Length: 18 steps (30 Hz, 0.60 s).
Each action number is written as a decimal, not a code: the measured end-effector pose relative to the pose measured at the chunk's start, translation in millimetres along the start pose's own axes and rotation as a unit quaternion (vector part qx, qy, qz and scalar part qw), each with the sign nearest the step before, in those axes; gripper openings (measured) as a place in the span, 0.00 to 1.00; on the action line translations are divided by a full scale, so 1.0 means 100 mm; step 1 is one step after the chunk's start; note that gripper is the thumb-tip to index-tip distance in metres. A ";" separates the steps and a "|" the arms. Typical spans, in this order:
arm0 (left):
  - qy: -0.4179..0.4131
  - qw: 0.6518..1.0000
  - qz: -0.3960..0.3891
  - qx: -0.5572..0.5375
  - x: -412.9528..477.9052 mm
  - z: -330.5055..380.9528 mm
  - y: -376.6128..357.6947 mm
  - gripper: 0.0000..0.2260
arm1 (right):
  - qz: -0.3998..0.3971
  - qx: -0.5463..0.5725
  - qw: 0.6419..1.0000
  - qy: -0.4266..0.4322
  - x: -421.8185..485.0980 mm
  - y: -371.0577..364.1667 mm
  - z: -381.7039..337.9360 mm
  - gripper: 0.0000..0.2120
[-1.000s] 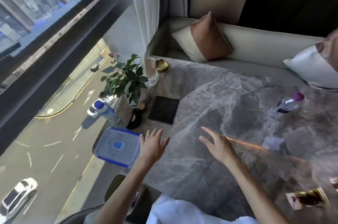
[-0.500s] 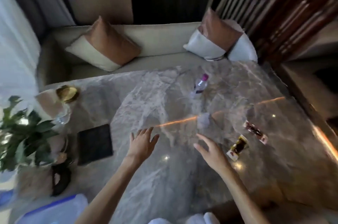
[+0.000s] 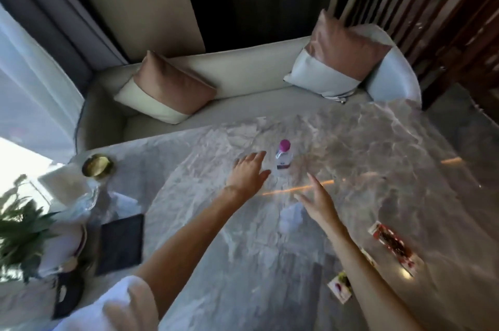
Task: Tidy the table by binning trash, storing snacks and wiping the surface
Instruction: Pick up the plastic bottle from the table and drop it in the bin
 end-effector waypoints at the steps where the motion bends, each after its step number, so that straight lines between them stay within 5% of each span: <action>1: 0.001 1.000 -0.003 -0.002 0.09 0.05 0.03 0.25 | -0.010 0.003 1.000 -0.003 0.13 -0.05 -0.04 0.36; 10: -0.065 0.996 -0.062 -0.008 0.89 0.52 -0.15 0.20 | -0.111 0.038 0.993 -0.027 0.93 -0.29 0.03 0.36; 14: -0.023 0.998 -0.024 -0.051 0.95 0.40 -0.24 0.13 | -0.124 0.026 0.992 -0.005 1.00 -0.32 0.02 0.33; 18: 0.080 0.974 0.017 -0.212 0.75 0.02 -0.16 0.10 | -0.155 0.041 0.986 0.039 0.92 -0.25 -0.04 0.30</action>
Point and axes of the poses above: each hand's wrist, its own x-axis towards the middle knuckle, its own y-axis out of the back of the hand, z = x × y, the point moved 5 cm from there along x, towards the middle knuckle, and after that the axes turned 3 degrees about x, right-handed, at the moved point
